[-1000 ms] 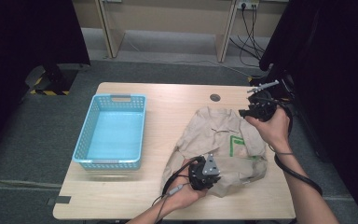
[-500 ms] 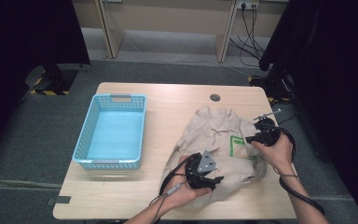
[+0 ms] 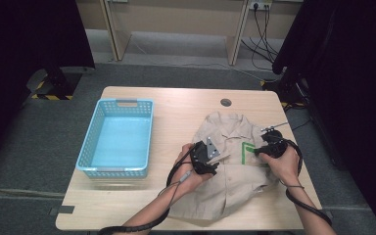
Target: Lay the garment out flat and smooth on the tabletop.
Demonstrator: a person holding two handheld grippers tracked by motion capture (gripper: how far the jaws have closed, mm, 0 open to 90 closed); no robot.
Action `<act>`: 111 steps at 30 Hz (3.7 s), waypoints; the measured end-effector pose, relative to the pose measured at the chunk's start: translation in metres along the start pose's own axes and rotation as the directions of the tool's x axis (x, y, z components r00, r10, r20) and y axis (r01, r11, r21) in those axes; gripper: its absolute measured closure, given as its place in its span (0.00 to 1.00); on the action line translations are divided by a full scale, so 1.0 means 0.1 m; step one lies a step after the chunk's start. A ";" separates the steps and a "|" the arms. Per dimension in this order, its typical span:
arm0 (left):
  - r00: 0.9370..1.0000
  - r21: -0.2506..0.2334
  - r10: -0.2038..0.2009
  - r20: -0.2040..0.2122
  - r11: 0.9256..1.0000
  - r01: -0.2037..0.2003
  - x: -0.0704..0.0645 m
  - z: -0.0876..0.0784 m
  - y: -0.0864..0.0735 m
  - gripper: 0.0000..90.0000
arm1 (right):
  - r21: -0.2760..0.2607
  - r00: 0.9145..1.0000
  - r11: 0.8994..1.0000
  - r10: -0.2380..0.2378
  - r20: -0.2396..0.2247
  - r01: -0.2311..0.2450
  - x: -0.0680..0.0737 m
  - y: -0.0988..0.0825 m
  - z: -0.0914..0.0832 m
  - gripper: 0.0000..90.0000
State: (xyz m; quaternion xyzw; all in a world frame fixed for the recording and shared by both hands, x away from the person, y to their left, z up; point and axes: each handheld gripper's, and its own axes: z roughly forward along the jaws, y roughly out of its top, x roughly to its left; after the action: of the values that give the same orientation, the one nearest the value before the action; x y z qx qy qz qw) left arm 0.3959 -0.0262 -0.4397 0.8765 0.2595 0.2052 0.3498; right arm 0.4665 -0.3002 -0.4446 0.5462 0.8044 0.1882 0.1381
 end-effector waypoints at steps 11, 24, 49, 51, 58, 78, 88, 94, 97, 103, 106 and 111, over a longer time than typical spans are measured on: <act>1.000 0.044 0.014 0.003 0.999 -0.014 -0.02 0.16 -0.07 0.37 | -0.031 1.000 0.999 0.009 -0.011 -0.010 -0.05 -0.02 0.00 0.96; 1.000 0.059 0.016 -0.007 0.998 -0.016 -0.03 0.21 -0.09 0.40 | -0.239 0.993 0.969 -0.078 -0.090 0.055 0.17 0.24 -0.44 0.98; 0.999 0.100 -0.028 -0.037 0.994 0.032 0.08 0.25 -0.11 0.57 | -0.197 0.974 0.966 0.192 0.119 -0.166 -0.99 0.02 -0.75 0.80; 0.999 0.099 -0.028 -0.038 0.995 0.032 0.09 0.26 -0.11 0.56 | -0.201 0.977 0.971 0.160 0.143 -0.129 -0.92 -0.05 -0.79 0.78; 0.999 0.062 -0.031 -0.035 0.998 0.033 0.05 0.17 -0.10 0.51 | -0.171 1.000 0.985 0.000 0.018 0.003 -0.44 -0.43 -0.89 0.81; 0.935 -0.102 0.191 0.298 0.981 -0.168 -0.99 -0.32 -0.08 0.35 | -0.121 0.979 0.990 -0.098 -0.181 0.076 0.29 -0.97 -0.70 0.74; 0.946 -0.066 0.168 0.276 0.986 -0.156 -0.93 -0.17 -0.03 0.85 | -0.137 0.978 0.988 -0.097 -0.185 0.072 0.30 -0.96 -0.73 0.72; 0.967 -0.105 0.081 0.240 0.993 -0.057 -0.66 -0.27 0.09 0.91 | -0.167 0.977 0.983 -0.110 -0.182 0.079 0.30 -0.94 -0.82 0.72; 0.971 -0.119 0.033 0.239 0.993 -0.005 -0.53 -0.31 0.14 0.91 | -0.175 0.976 0.980 -0.124 -0.179 0.092 0.31 -0.92 -0.85 0.72; 0.972 -0.135 -0.069 0.224 0.986 0.101 -0.28 -0.31 0.20 0.92 | -0.189 0.967 0.972 -0.177 -0.184 0.142 0.43 -0.87 -0.85 0.72; 0.971 -0.127 -0.109 0.212 0.982 0.138 -0.16 -0.28 0.19 0.92 | -0.205 0.959 0.963 -0.213 -0.186 0.174 0.48 -0.85 -0.86 0.69; 0.969 -0.104 -0.143 0.200 0.980 0.167 -0.07 -0.22 0.18 0.92 | -0.229 0.945 0.946 -0.272 -0.184 0.228 0.59 -0.79 -0.86 0.68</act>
State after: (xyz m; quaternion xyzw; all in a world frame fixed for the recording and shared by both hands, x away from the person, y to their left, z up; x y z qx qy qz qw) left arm 0.3841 -0.0303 -0.4136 0.8464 0.2795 0.1072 0.4403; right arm 0.3423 -0.2844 -0.4045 0.3988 0.8540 0.3080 0.1294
